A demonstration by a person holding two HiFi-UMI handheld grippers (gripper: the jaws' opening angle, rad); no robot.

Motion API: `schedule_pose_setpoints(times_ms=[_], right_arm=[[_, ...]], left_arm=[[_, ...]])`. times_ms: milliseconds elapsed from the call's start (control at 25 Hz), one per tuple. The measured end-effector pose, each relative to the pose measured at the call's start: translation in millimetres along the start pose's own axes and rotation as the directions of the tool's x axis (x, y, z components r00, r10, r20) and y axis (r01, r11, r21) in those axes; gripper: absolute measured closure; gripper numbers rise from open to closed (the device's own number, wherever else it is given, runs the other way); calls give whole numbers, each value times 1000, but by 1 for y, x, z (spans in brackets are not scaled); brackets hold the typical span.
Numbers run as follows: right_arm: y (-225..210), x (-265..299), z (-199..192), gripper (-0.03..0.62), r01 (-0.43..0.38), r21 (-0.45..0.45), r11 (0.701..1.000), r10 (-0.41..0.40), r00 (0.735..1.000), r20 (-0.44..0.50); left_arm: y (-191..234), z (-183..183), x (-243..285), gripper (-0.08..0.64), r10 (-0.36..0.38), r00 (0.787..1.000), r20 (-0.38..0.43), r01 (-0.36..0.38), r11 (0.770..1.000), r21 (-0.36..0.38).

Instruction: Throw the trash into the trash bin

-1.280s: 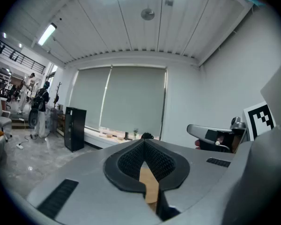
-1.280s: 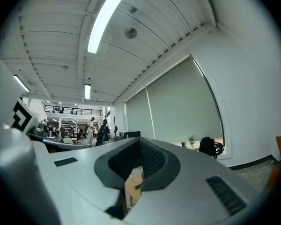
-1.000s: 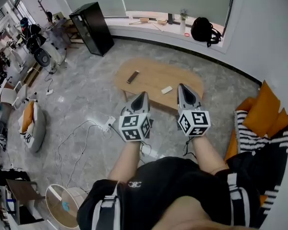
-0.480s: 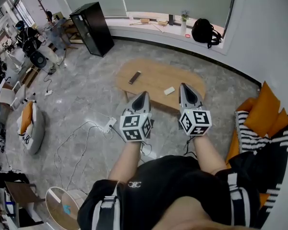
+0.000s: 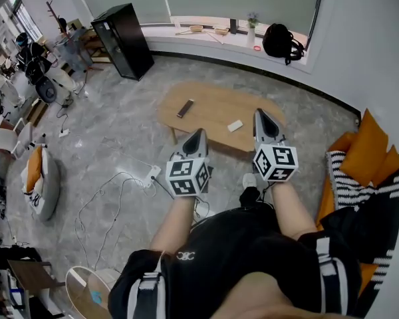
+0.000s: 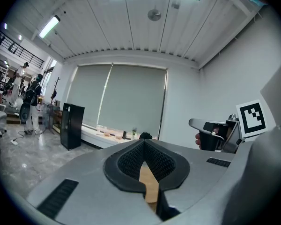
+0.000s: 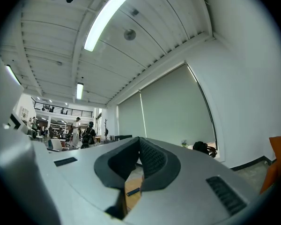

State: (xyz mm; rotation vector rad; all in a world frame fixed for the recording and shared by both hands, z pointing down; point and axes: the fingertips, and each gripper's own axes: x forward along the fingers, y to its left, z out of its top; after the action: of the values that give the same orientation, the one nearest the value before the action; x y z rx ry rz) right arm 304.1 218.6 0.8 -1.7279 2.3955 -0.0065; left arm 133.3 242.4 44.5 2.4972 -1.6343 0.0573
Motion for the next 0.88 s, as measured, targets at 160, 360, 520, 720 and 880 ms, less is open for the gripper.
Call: schedule_pose_setpoints(times_ms=[160,360,520,720,880], right_arm=[[-16,28,-14,580,-15,-4,1000,15,1000,-13],[-43,86,-24,580,-41,-11,999,41,999,-4],[-73,142,-35,580,-49,-10,999,49,999,-6],[-117,218,-52,580,-72,-8,997,71,996,-51],[-152,282,-57,580,-107,-52,993,102,991,-81]], left_arm=[[8,1,32,549,13,1000,6,-13,1000,16],[27,6,91,549,36,999,0,-36,999,13],[43,13,154,549,50,999,-12,-50,999,14],[63,22,242,548,78,996,-35,-78,997,11],[78,38,316,548,101,994,-43,-101,995,-7]])
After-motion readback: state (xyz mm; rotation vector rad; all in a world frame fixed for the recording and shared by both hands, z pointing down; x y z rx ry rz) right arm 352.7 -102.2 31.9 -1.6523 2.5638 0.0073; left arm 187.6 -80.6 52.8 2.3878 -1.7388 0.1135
